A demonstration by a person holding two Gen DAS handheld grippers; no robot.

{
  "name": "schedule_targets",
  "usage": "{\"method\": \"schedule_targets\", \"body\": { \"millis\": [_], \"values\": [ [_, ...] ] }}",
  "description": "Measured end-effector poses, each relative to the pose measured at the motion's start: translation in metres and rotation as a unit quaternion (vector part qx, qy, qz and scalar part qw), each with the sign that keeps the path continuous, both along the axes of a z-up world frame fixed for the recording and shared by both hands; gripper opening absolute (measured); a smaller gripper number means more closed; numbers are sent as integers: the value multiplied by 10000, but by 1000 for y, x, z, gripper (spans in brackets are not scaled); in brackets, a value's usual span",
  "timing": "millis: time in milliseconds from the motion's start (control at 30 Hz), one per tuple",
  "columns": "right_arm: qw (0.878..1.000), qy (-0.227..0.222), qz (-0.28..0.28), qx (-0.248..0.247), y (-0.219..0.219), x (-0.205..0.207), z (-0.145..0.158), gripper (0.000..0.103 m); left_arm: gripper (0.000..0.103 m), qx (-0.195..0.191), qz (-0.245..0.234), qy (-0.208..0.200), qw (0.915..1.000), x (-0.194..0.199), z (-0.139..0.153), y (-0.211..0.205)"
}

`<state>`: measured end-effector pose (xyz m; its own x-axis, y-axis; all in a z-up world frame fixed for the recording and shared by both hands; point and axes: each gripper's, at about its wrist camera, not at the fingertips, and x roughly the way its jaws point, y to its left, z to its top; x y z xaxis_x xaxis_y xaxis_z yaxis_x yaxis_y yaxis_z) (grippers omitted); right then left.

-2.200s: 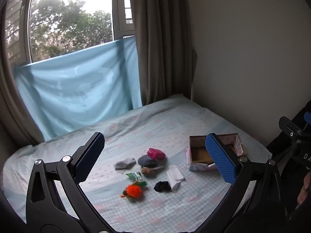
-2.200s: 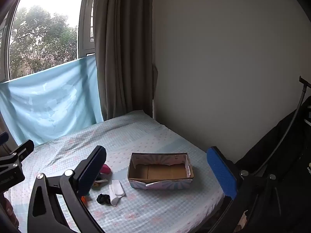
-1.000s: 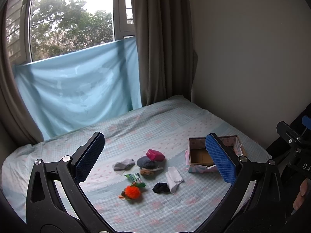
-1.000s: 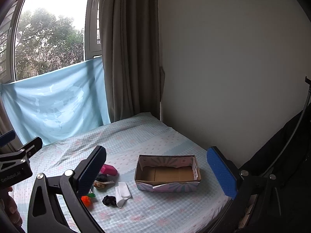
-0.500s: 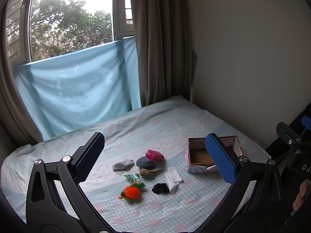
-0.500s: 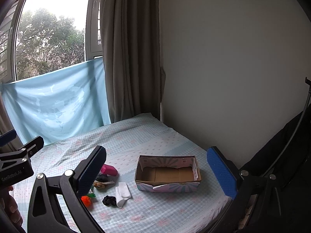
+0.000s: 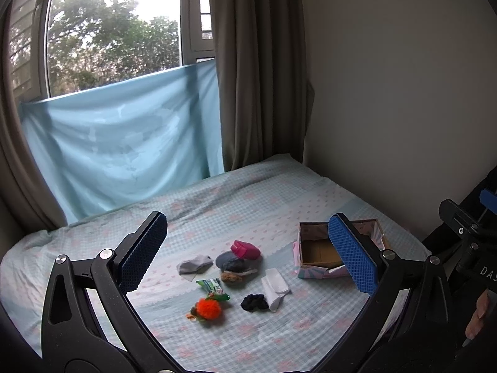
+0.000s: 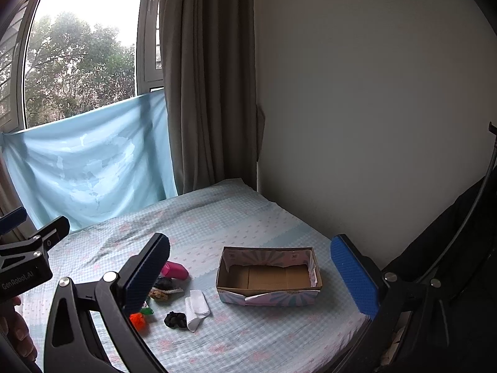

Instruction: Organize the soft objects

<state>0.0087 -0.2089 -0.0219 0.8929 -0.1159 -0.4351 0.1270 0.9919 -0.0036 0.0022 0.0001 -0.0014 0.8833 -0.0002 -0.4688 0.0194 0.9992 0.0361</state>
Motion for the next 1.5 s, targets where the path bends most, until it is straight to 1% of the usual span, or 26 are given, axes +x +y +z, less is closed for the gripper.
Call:
{"method": "schedule_targets", "body": {
  "millis": [467,600,833,1033,1200,1333,1433,1500],
  "values": [
    [10000,-39,5,3,4,-1,-2,103,103,13,-26,-12,10000,2,-2,1],
    [10000,-49,-14,-61,6,-2,-3,103,103,6,-49,-9,10000,1,-3,1],
    [10000,-69,-13,0,5,-2,-3,103,103,24,-63,-6,10000,1,-4,1],
    [9999,-97,-6,-72,5,-3,-2,103,103,-37,-60,-19,10000,1,-3,3],
    [10000,-51,58,-18,1,1,-1,103,103,-78,202,42,9998,6,0,18],
    [9999,31,151,4,-5,11,-2,103,103,-110,542,99,9984,12,-1,34],
    [9994,93,311,87,-6,21,-8,103,103,-149,791,165,9966,15,-6,46],
    [9990,121,402,125,-5,27,-14,103,103,-142,925,258,9953,16,-16,55]
  ]
}}
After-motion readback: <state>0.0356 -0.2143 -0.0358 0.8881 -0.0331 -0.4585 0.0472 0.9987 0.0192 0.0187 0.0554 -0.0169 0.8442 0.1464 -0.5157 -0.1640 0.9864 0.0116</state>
